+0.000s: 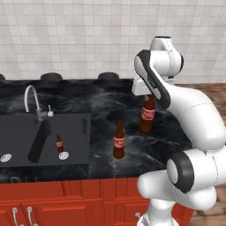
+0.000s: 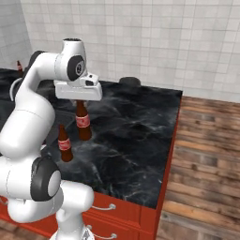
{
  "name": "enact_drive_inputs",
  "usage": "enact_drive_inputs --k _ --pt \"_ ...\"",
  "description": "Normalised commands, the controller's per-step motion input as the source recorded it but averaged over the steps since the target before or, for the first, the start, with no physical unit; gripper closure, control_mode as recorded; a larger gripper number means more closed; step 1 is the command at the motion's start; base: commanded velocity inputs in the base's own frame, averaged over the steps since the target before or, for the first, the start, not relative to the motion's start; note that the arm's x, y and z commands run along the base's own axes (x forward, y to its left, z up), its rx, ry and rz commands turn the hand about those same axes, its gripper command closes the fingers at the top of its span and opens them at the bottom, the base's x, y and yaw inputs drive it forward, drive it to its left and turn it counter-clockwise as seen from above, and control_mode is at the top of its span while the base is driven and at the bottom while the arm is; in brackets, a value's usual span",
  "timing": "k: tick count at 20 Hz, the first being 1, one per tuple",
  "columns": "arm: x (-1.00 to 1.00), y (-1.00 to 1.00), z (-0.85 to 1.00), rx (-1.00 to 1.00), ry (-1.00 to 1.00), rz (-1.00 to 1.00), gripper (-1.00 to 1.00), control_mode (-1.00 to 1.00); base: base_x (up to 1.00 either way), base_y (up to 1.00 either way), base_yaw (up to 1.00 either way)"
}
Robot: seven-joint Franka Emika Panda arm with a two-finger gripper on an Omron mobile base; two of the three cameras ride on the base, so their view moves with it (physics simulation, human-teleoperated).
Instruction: Place the large bottle from the dining counter next to the other large bottle outside the sink, and place the small bottle from the dining counter next to the other small bottle inside the sink.
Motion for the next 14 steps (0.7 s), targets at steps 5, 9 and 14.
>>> enact_drive_inputs --k 5,9,14 --pt "0.0 0.0 0.0 0.0 0.0 0.0 1.0 1.0 0.05 0.02 -0.09" --pt "0.0 0.0 0.0 0.0 0.0 0.0 1.0 1.0 0.0 -0.03 -0.03" --pt "0.0 0.0 0.0 0.0 0.0 0.0 1.0 1.0 0.0 0.0 0.0"
